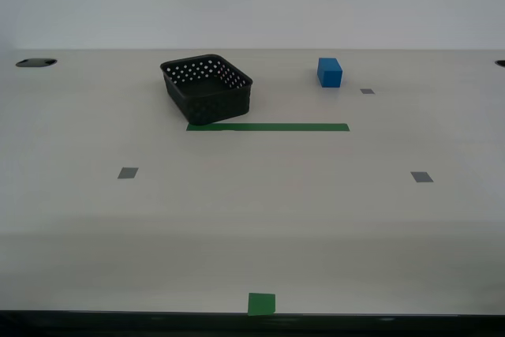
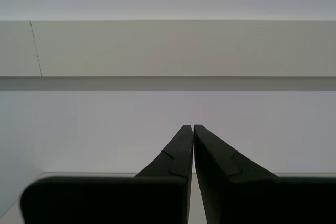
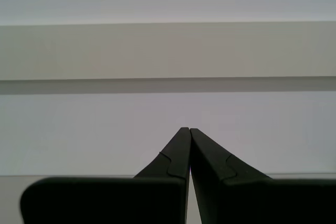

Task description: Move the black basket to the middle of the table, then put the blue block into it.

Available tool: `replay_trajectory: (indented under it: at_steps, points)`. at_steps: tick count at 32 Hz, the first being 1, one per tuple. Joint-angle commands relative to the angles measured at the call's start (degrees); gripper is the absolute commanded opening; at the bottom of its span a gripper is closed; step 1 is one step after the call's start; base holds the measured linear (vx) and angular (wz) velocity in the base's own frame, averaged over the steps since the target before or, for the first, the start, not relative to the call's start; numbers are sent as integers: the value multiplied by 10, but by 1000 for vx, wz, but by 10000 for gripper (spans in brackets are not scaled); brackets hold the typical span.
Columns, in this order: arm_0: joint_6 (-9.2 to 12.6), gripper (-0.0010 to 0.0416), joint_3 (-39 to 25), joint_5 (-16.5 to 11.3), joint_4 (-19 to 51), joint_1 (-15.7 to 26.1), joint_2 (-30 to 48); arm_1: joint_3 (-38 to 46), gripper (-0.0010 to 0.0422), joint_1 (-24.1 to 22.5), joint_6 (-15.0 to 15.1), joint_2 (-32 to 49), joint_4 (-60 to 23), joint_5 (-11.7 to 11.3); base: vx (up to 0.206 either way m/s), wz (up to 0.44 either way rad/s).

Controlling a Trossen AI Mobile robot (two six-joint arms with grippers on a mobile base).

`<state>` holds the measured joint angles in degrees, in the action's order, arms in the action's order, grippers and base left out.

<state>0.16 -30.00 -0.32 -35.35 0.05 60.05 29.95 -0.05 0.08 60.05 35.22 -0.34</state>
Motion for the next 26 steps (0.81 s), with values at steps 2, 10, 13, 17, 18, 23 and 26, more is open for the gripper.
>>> replay_trajectory:
  at_steps: [2, 10, 13, 17, 18, 23, 26]
  points:
    - [0, 0, 0, 0, -2, 0, 0, 0, 0, 0, 0, 0, 2, 0, 0, 0]
    - [0, 1, 0, 0, -2, 0, 0, 0, 0, 0, 0, 0, 2, 0, 0, 0]
    - [0, 1, 0, 0, -2, 0, 0, 0, 0, 0, 0, 0, 3, 0, 0, 0]
    - [0, 1, 0, 0, -1, 0, 0, 2, 0, 0, -1, 0, 2, 0, 0, 0]
    - [0, 1, 0, 0, -1, 0, 0, 3, 0, 0, -1, 0, 2, 0, 0, 0]
    - [0, 0, 0, 0, -1, 0, 0, 3, 0, 0, -15, 0, 0, 0, 0, 0]
    - [0, 1, 0, 0, 0, 0, 0, 18, 0, -1, -30, 0, -43, 0, 0, 0]
